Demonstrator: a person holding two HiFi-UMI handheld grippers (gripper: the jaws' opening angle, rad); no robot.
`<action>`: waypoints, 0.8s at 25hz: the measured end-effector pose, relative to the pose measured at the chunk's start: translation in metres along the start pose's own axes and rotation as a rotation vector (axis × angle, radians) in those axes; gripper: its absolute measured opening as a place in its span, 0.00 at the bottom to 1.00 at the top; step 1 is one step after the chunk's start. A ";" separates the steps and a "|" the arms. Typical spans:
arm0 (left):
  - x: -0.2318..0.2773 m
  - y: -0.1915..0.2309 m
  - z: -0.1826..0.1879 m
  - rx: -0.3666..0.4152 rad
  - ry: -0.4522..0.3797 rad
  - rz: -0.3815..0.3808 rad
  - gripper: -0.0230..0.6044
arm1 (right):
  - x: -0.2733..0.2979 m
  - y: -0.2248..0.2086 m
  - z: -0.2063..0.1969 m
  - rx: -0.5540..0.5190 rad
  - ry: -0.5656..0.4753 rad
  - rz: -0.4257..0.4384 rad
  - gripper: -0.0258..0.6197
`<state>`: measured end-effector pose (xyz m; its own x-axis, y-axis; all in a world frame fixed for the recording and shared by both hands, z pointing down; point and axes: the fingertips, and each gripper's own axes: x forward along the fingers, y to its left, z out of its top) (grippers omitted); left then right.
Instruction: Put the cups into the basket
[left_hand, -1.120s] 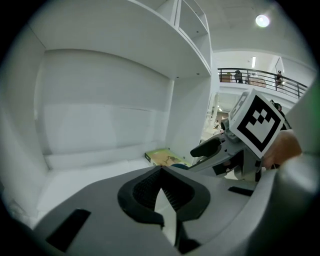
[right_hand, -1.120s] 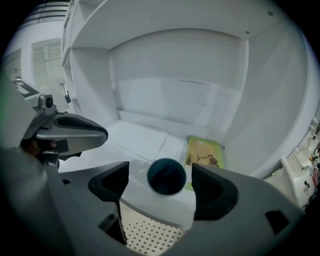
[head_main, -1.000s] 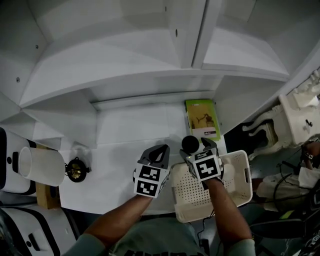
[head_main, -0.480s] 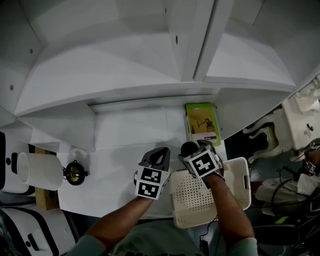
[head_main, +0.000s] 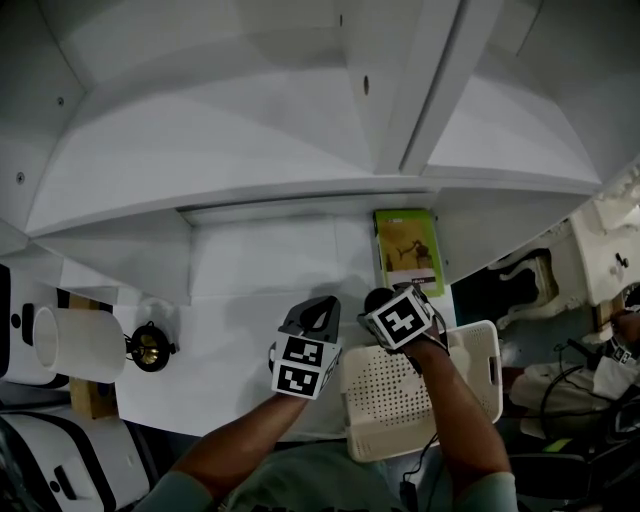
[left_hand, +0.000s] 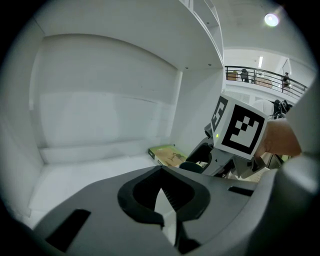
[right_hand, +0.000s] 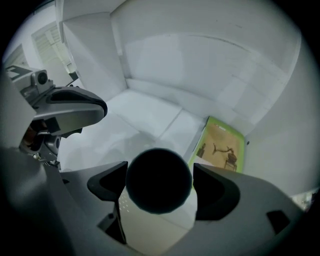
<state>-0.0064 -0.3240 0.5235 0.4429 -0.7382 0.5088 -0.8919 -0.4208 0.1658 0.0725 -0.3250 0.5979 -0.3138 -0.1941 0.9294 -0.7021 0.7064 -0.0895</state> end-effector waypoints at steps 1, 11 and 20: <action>0.000 0.000 0.000 -0.001 0.000 -0.001 0.05 | 0.002 0.001 -0.001 0.001 0.010 0.004 0.64; -0.004 0.004 -0.001 -0.004 0.002 -0.003 0.05 | 0.009 -0.009 -0.001 -0.017 0.042 -0.054 0.63; -0.014 0.009 0.001 -0.005 -0.008 -0.010 0.05 | -0.018 -0.014 0.015 -0.034 -0.058 -0.139 0.63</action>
<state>-0.0204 -0.3180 0.5170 0.4524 -0.7383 0.5003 -0.8879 -0.4253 0.1753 0.0787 -0.3411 0.5769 -0.2521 -0.3297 0.9098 -0.7199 0.6922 0.0514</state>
